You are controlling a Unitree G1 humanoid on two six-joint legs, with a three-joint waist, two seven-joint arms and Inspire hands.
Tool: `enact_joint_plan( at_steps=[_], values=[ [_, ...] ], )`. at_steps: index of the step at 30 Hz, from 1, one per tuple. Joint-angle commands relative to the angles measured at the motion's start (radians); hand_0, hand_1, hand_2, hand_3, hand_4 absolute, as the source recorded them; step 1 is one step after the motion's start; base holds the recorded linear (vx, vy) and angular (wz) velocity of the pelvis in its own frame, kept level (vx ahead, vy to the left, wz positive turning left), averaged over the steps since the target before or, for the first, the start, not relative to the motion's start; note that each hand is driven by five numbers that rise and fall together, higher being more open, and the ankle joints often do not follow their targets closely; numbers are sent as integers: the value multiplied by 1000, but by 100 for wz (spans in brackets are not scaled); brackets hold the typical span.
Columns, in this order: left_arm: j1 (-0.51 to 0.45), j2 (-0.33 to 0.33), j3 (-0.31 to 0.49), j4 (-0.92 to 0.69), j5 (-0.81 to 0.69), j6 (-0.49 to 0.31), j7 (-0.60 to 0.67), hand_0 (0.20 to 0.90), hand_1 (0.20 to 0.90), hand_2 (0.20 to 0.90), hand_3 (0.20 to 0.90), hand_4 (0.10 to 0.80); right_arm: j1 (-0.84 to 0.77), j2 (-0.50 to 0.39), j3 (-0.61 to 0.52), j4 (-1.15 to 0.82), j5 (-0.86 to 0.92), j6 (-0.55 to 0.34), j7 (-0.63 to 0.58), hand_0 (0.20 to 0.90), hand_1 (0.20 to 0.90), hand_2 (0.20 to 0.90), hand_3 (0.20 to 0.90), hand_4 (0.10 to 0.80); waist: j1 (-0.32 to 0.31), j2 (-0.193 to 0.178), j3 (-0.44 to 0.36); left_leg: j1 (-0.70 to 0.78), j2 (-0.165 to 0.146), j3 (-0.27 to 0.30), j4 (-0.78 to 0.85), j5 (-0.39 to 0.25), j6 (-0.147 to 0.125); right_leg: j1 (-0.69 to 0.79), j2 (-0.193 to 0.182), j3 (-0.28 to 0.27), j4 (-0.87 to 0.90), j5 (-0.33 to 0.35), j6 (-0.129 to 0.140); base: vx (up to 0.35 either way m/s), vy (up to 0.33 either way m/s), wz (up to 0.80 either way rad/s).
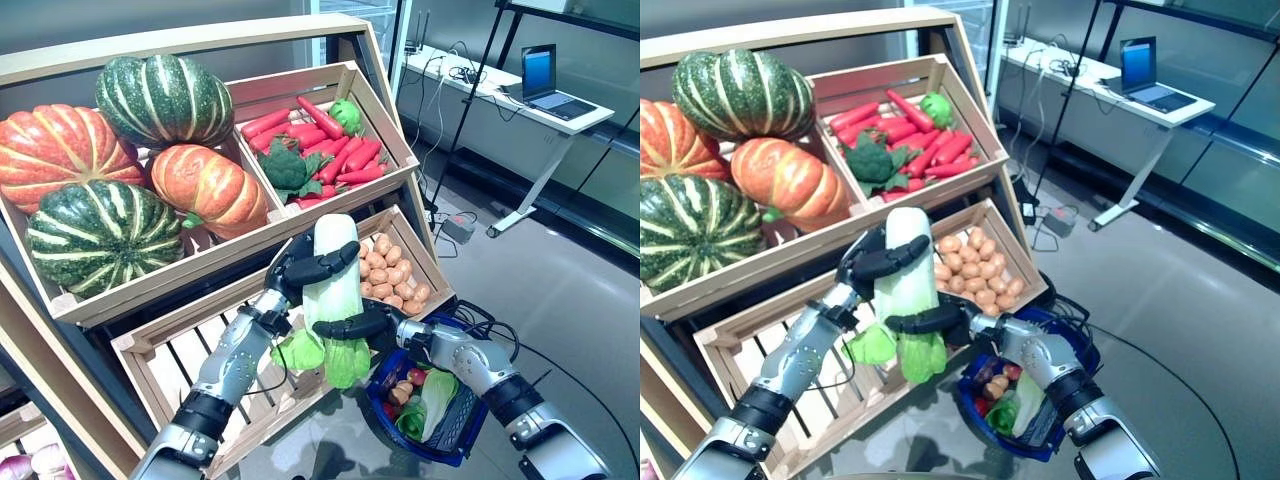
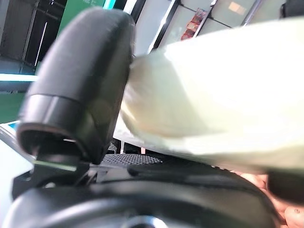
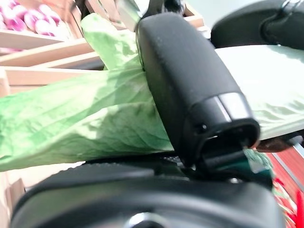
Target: Put vegetables into the basket
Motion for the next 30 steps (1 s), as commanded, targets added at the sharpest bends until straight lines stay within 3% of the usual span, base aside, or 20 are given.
enact_joint_plan(
  at_steps=[1, 16, 25, 30],
  values=[
    [-60, -36, -5, -40, 38, -66, -64, 900, 900, 900, 900, 800, -79, 22, -127, 45, 115, -145, -24, 300, 300, 300, 300, 400, -6, 15, -72, 29, -13, 25, 1, -108, 10, -38, 27, 30, 0, 21, -71, 6, -7, -7],
    [27, 60, 179, 32, 72, -88, -85, 900, 900, 900, 900, 800, 150, -88, -401, 252, 134, -260, -142, 300, 300, 300, 300, 400, -38, 24, -44, 31, -5, 65, 1, -109, 11, -55, 32, 63, 0, 26, -67, 29, -12, -10],
    [35, 46, 166, 33, 96, -97, -55, 900, 900, 900, 900, 800, 108, -103, -509, 467, 157, -355, -273, 300, 300, 300, 300, 400, -21, 37, 29, -32, 0, 71, 78, -131, 12, -104, 26, 78, 40, 11, -75, 27, -22, -13],
    [-64, 55, 109, 76, 73, -155, -13, 900, 900, 900, 900, 800, -63, -120, -493, 571, 214, -421, -374, 300, 300, 300, 300, 400, -11, 55, 167, -210, 14, 40, 255, -161, 10, -254, 1, 66, 201, -27, -90, -226, -37, -2]
  ],
)
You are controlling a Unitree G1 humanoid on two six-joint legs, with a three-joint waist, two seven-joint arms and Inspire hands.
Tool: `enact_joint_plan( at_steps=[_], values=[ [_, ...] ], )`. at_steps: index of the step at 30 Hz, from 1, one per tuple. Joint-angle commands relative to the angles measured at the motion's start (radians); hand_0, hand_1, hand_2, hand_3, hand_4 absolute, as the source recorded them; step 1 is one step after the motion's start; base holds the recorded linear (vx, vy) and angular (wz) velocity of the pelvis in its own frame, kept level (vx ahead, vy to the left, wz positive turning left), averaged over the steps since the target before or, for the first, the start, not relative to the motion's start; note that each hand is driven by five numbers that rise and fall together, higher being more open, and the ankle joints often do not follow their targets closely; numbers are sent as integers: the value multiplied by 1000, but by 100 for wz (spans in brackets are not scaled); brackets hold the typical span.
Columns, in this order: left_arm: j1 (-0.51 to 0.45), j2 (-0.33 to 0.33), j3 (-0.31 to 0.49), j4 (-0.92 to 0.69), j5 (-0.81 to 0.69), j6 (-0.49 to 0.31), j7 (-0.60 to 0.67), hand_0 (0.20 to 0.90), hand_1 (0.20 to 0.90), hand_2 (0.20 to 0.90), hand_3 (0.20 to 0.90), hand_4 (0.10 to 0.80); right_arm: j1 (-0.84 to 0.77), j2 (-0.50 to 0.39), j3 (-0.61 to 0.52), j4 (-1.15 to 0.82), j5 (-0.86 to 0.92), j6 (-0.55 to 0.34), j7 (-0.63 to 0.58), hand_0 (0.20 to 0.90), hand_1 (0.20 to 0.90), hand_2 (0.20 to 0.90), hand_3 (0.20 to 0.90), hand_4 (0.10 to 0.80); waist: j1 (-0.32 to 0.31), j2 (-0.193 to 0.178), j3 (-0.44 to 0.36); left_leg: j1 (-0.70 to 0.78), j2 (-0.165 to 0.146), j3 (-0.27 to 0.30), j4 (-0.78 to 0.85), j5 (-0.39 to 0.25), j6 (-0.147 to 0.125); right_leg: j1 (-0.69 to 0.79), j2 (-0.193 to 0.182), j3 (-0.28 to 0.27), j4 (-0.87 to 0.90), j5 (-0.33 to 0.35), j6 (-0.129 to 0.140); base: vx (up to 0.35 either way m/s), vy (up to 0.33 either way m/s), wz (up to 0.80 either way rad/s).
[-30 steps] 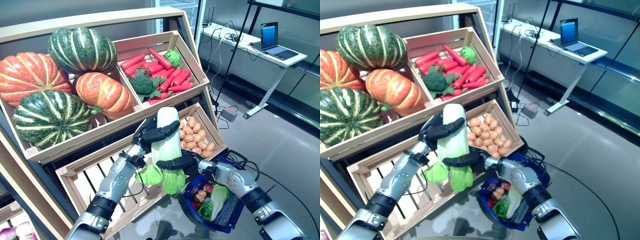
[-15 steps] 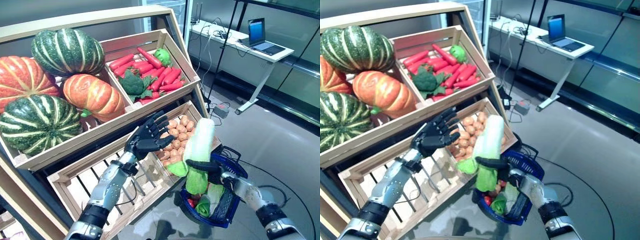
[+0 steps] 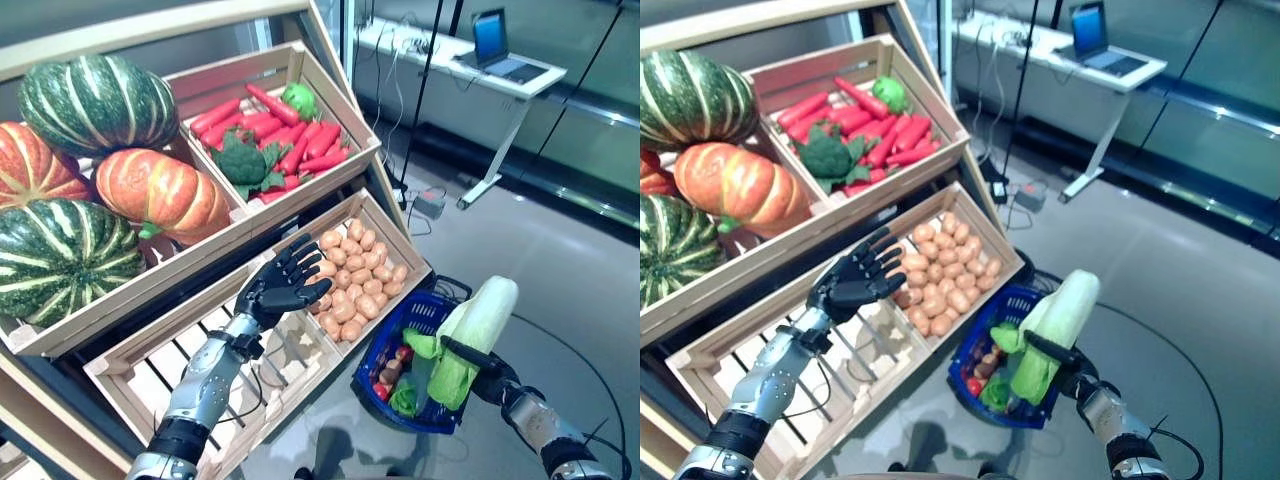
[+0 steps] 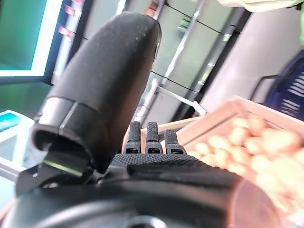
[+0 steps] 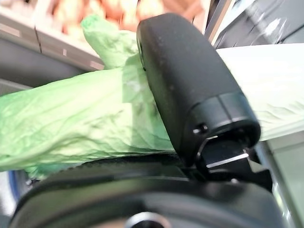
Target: Put vegetables into the basket
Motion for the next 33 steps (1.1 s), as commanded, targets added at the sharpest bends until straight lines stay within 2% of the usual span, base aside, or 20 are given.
enact_joint_plan(
  at_steps=[1, 5, 9, 13, 17, 19, 20, 23, 25, 26, 33],
  values=[
    [-181, 7, -3, -4, -29, -137, 24, 900, 900, 900, 900, 800, -254, -63, -56, 37, 123, -144, -63, 300, 300, 300, 300, 400, 25, 10, 155, -80, -1, -37, 221, -170, 0, -93, -8, -37, 204, -92, -83, -162, -20, 13],
    [-177, 10, -21, -6, -57, -158, 44, 900, 900, 900, 900, 800, -324, -83, -58, 71, 155, -168, -103, 300, 300, 300, 300, 400, 32, 39, 239, -195, -1, -47, 362, -193, -3, -199, -30, -55, 344, -127, -99, -143, -13, 11],
    [-174, 12, -34, -23, -73, -165, 64, 900, 900, 900, 900, 800, -388, -109, -45, 63, 112, -203, -146, 300, 300, 300, 300, 400, 39, 58, 298, -310, -7, -60, 494, -232, 6, -307, -53, -73, 481, -167, -109, -118, -9, 13],
    [-170, 8, -50, -59, -86, -180, 99, 900, 900, 900, 900, 800, -463, -156, -22, 52, 68, -205, -195, 300, 300, 300, 300, 400, 37, 74, 350, -442, -4, -53, 647, -286, 31, -453, -96, -85, 666, -216, -118, -119, 31, 9],
    [-167, 3, -65, -81, -111, -203, 119, 900, 900, 900, 900, 800, -506, -175, -7, 48, 77, -208, -203, 300, 300, 300, 300, 400, 43, 79, 350, -557, -5, -45, 784, -341, 53, -578, -135, -83, 816, -259, -125, -77, 40, 6],
    [-175, -1, -69, -88, -119, -223, 123, 900, 900, 900, 900, 800, -531, -185, -2, 51, 72, -208, -210, 300, 300, 300, 300, 400, 44, 79, 350, -663, -1, -46, 915, -383, 67, -685, -166, -75, 946, -296, -135, -105, 40, 6],
    [-171, -2, -71, -93, -120, -224, 123, 900, 900, 900, 900, 800, -531, -190, 1, 52, 69, -207, -215, 300, 300, 300, 300, 400, 45, 80, 350, -653, -1, -45, 912, -390, 66, -678, -165, -72, 944, -300, -131, -82, 23, 9],
    [-187, 6, -79, -118, -122, -227, 128, 900, 900, 900, 900, 800, -556, -217, -5, 53, 82, -210, -224, 300, 300, 300, 300, 400, 41, 85, 350, -756, 14, -35, 1054, -444, 82, -790, -189, -62, 1084, -348, -147, -98, 6, 12],
    [-196, 9, -84, -118, -132, -233, 128, 900, 900, 900, 900, 800, -572, -226, -9, 68, 88, -209, -235, 521, 521, 521, 521, 547, 43, 86, 350, -787, 21, -30, 1105, -471, 89, -826, -194, -59, 1135, -369, -152, -65, -12, 7],
    [-203, 9, -88, -117, -137, -236, 131, 900, 900, 900, 900, 800, -584, -231, -10, 79, 85, -212, -247, 900, 900, 900, 900, 800, 44, 88, 350, -807, 21, -31, 1133, -482, 90, -847, -198, -58, 1163, -378, -152, -55, -12, 5],
    [-217, 8, -104, -118, -138, -249, 129, 900, 900, 900, 900, 800, -604, -245, -15, 100, 87, -207, -258, 900, 900, 900, 900, 800, 44, 91, 350, -828, 28, -28, 1173, -505, 81, -879, -201, -51, 1206, -396, -146, -29, -11, 0]
  ],
)
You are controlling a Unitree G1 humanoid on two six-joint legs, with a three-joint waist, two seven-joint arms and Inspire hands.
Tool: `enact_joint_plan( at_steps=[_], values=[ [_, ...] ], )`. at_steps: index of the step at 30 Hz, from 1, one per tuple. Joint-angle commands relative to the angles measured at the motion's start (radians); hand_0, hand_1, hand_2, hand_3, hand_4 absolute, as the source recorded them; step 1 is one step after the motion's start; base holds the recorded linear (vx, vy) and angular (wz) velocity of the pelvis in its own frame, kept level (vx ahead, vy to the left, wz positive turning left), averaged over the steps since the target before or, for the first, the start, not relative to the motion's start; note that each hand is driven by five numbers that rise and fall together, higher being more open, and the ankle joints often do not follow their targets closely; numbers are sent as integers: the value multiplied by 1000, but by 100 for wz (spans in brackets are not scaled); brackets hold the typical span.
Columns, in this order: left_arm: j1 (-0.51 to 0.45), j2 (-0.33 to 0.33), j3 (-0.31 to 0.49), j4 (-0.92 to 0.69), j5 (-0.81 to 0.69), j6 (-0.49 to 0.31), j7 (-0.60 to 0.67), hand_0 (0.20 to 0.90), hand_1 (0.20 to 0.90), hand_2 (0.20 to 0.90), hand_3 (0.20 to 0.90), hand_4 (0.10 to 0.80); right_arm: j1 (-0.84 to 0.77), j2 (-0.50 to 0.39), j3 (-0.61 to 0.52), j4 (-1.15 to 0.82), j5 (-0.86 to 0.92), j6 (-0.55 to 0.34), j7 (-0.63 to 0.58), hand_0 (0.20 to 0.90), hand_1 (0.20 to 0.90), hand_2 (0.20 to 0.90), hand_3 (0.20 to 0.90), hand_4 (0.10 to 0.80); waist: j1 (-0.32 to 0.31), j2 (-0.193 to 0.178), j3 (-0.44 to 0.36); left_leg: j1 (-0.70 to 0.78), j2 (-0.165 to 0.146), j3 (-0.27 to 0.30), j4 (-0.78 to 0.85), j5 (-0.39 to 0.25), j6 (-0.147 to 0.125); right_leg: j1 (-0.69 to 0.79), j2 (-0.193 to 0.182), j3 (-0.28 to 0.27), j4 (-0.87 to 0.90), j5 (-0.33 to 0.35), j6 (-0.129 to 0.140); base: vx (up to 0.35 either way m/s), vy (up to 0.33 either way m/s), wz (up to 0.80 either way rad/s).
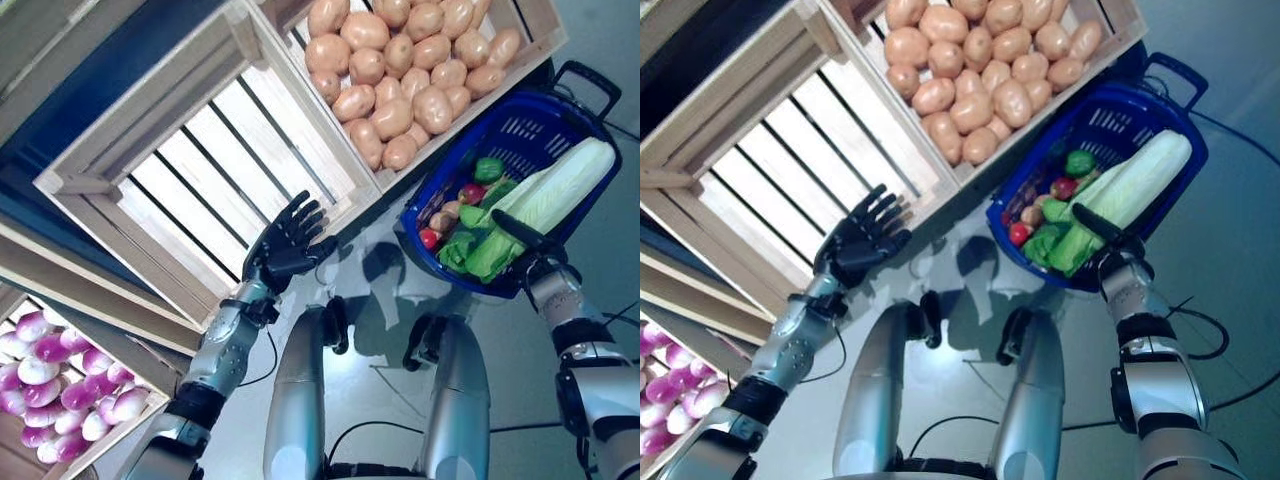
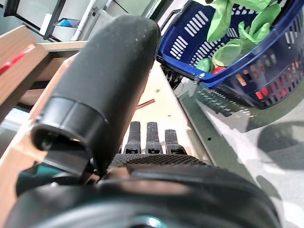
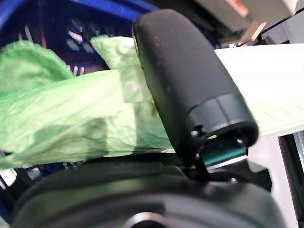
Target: Put vegetables into the basket
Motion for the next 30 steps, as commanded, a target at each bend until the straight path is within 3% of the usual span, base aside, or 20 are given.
enact_joint_plan(
  at_steps=[1, 10, 19, 25, 30],
  values=[
    [-63, 4, 1, -127, -34, -115, -21, 900, 900, 900, 900, 800, -95, -95, -19, -17, -4, -94, -5, 900, 900, 900, 900, 800, -2, 5, -6, 118, -26, 53, 58, -175, 31, 85, 20, -49, -60, 58, -44, -64, -33, -2],
    [-58, 25, 10, -123, -43, -104, -33, 900, 900, 900, 900, 800, -82, -103, -30, -8, -17, -89, 13, 900, 900, 900, 900, 800, 0, -2, -6, 181, -16, 52, 29, -149, 13, 148, 22, -58, -85, 62, -38, -8, -5, 2],
    [-31, 41, 26, -108, -73, -83, -81, 900, 900, 900, 900, 800, -6, -78, -48, -16, -27, -84, 58, 900, 900, 900, 900, 800, 11, -37, -8, 408, -7, 38, -179, -55, -2, 394, 52, -95, -281, 118, -31, 21, 1, 0],
    [-1, 38, 45, -85, -54, -45, -99, 900, 900, 900, 900, 800, 90, -31, -57, -42, -36, -73, 70, 900, 900, 900, 900, 800, 22, -68, -85, 581, -18, 44, -433, 3, -17, 576, 95, -115, -531, 195, -12, 121, 9, 0],
    [58, 16, 62, -51, 2, 2, -98, 900, 900, 900, 900, 800, 206, 49, -69, -74, -50, -71, 91, 900, 900, 900, 900, 800, 32, -95, -205, 784, -52, 48, -742, 112, -41, 794, 170, -115, -897, 303, 21, 189, 36, -8]
  ],
)
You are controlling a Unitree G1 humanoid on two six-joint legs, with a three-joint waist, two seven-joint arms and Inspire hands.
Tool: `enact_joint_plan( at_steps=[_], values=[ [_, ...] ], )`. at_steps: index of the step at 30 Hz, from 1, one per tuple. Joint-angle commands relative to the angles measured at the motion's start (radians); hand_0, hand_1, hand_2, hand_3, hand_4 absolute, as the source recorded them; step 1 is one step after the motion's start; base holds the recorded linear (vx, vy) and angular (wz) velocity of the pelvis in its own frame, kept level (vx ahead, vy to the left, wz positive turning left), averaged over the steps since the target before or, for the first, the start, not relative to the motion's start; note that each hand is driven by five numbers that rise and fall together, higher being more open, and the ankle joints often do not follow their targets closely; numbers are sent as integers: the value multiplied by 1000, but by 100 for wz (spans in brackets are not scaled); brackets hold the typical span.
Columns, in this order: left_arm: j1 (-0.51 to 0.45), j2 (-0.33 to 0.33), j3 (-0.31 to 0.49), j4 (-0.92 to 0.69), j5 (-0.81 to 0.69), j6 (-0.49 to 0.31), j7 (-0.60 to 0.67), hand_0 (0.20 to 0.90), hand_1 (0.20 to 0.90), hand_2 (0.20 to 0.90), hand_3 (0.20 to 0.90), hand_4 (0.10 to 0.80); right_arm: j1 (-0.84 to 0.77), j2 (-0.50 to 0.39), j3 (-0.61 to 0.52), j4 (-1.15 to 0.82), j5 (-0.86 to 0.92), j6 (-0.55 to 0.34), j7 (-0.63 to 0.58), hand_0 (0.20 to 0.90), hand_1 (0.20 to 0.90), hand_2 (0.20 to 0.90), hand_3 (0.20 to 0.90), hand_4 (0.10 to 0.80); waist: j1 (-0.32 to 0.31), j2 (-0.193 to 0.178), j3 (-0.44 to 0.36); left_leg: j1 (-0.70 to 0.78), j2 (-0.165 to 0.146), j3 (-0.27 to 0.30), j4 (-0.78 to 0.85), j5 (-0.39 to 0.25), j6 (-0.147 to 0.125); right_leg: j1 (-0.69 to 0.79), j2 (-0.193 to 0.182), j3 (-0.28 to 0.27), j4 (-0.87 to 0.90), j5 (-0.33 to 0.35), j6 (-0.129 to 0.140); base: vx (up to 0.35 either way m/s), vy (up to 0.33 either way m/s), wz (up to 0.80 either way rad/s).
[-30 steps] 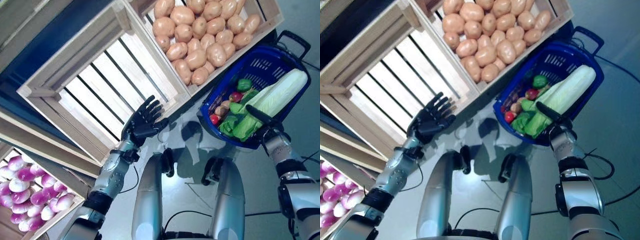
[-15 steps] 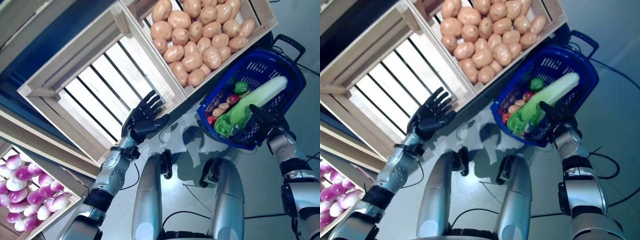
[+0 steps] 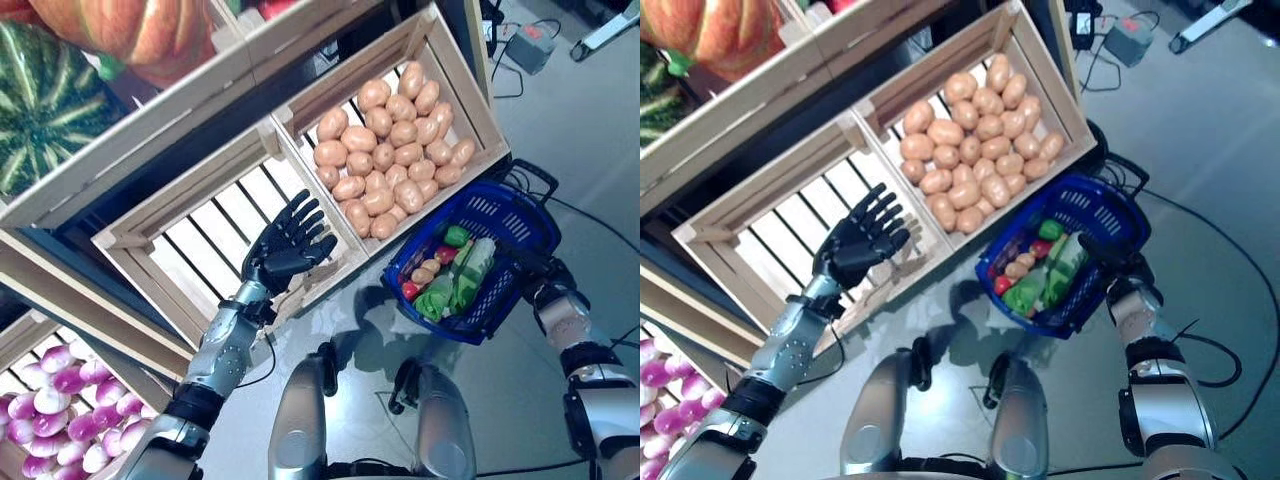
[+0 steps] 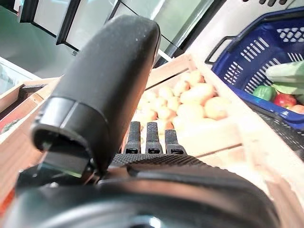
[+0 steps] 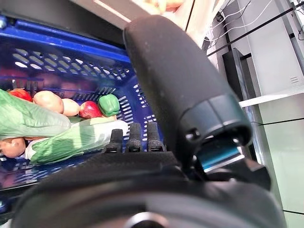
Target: Put vegetables into the basket
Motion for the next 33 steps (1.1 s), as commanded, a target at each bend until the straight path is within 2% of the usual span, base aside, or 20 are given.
enact_joint_plan(
  at_steps=[1, 8, 9, 13, 16, 21, 24, 30, 33],
  values=[
    [46, 13, 42, -66, 46, -32, -44, 900, 900, 900, 900, 800, 51, 35, -31, -51, -43, -70, 67, 900, 900, 900, 900, 800, 18, -66, -203, 150, -58, 40, -151, -31, 25, 144, 51, -1, -293, 144, -19, 146, 36, -13],
    [126, -32, 10, 3, 170, -18, -49, 900, 900, 900, 900, 800, 187, 147, -42, -87, -37, -105, 45, 900, 900, 900, 900, 800, 21, -76, -306, 289, -80, 33, -372, 39, 25, 278, 90, 8, -499, 216, -5, 92, 38, 1],
    [154, -46, -7, 46, 203, -23, -46, 900, 900, 900, 900, 800, 233, 190, -28, -92, -50, -125, 51, 900, 900, 900, 900, 800, 20, -76, -329, 325, -84, 34, -420, 50, 27, 302, 98, 18, -535, 229, 0, 61, 42, 8],
    [202, -74, -26, 125, 245, -21, -36, 900, 900, 900, 900, 800, 307, 262, 16, -101, -85, -144, 59, 900, 900, 900, 900, 800, 13, -78, -364, 375, -86, 43, -489, 70, 32, 338, 111, 31, -597, 252, 1, 57, 23, -2],
    [244, -122, -38, 261, 267, -14, -67, 900, 900, 900, 900, 800, 381, 356, 75, -91, -89, -150, 97, 900, 900, 900, 900, 800, -1, -74, -398, 428, -92, 52, -567, 91, 30, 378, 127, 44, -663, 275, 4, 78, 16, -3],
    [253, -181, -23, 452, 406, -51, -42, 900, 900, 900, 900, 800, 447, 419, 101, -53, -67, -108, 142, 900, 900, 900, 900, 800, -26, -72, -419, 428, -95, 59, -567, 85, 30, 375, 130, 56, -663, 275, 8, 24, 13, -11],
    [255, -193, -15, 529, 470, -68, -33, 900, 900, 900, 900, 800, 489, 435, 122, -33, -108, -84, 154, 900, 900, 900, 900, 800, -43, -70, -420, 440, -97, 68, -567, 81, 33, 383, 131, 62, -663, 270, 7, 39, 12, -5],
    [257, -216, -10, 593, 434, -74, -68, 900, 900, 900, 900, 800, 525, 465, 162, 3, -134, -57, 186, 900, 900, 900, 900, 800, -54, -62, -418, 445, -105, 61, -567, 79, 35, 391, 129, 65, -663, 265, 8, 5, 7, -3],
    [260, -229, -8, 611, 412, -83, -72, 900, 900, 900, 900, 800, 531, 478, 176, 13, -133, -86, 191, 900, 900, 900, 900, 800, -55, -60, -417, 449, -107, 56, -567, 79, 35, 397, 127, 60, -663, 263, 8, 0, 0, 0]
  ],
)
